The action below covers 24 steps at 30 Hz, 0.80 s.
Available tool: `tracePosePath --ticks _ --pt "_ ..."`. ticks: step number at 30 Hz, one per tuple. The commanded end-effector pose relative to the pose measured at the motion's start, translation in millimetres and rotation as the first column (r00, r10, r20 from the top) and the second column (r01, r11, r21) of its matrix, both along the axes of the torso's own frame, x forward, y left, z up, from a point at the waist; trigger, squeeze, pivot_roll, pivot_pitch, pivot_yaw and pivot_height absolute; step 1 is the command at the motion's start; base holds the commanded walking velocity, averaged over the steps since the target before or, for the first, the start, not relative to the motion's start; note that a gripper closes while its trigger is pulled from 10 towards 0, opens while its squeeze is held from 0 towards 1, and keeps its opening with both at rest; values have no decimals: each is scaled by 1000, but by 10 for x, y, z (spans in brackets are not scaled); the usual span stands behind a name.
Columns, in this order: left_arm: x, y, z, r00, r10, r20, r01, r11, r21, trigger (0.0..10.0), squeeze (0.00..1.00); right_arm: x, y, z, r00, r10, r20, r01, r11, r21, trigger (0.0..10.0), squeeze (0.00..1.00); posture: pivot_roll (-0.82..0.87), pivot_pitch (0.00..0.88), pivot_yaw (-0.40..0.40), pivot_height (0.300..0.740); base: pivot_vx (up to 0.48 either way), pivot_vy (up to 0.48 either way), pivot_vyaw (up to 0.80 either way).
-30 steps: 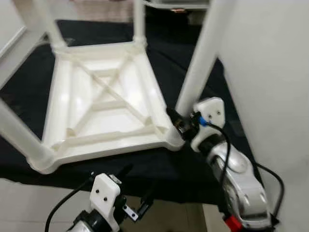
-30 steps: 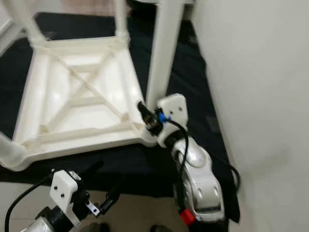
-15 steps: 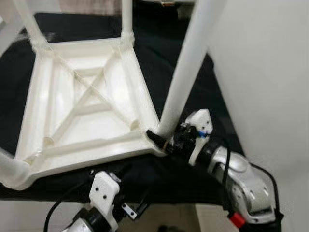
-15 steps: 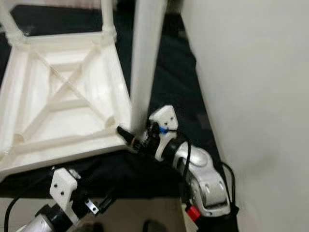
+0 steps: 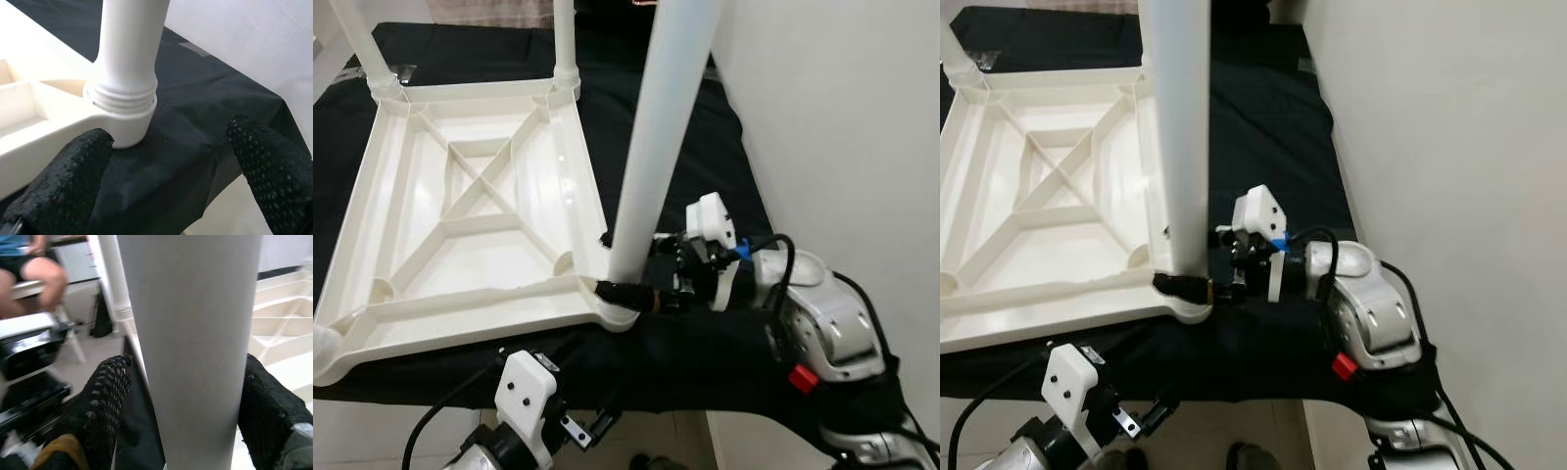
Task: Building children table
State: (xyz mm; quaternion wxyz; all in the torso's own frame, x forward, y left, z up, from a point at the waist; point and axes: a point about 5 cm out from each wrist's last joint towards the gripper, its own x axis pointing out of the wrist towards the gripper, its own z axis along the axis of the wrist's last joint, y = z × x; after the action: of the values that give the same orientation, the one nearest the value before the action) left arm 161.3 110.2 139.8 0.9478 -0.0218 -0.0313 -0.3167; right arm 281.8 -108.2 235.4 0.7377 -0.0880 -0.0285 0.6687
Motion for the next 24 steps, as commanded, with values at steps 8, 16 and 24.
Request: tracePosePath --ticks 8,16,24 --pt "-27 7 -26 1000 -5 -20 5 1000 13 10000 0 8 -2 31 989 147 -14 -147 989 1 0 0 84 224 -58 740 0 0 0" --pt "-47 -3 -44 1000 -5 -23 5 1000 12 10000 0 -52 -98 -135 997 53 -49 -54 999 -8 0 0 85 196 -81 740 0 0 0" --pt "-16 32 -55 1000 -1 -21 1 1000 17 10000 0 -95 -234 -697 316 -945 -85 940 324 -105 0 0 55 220 -61 740 0 0 0"
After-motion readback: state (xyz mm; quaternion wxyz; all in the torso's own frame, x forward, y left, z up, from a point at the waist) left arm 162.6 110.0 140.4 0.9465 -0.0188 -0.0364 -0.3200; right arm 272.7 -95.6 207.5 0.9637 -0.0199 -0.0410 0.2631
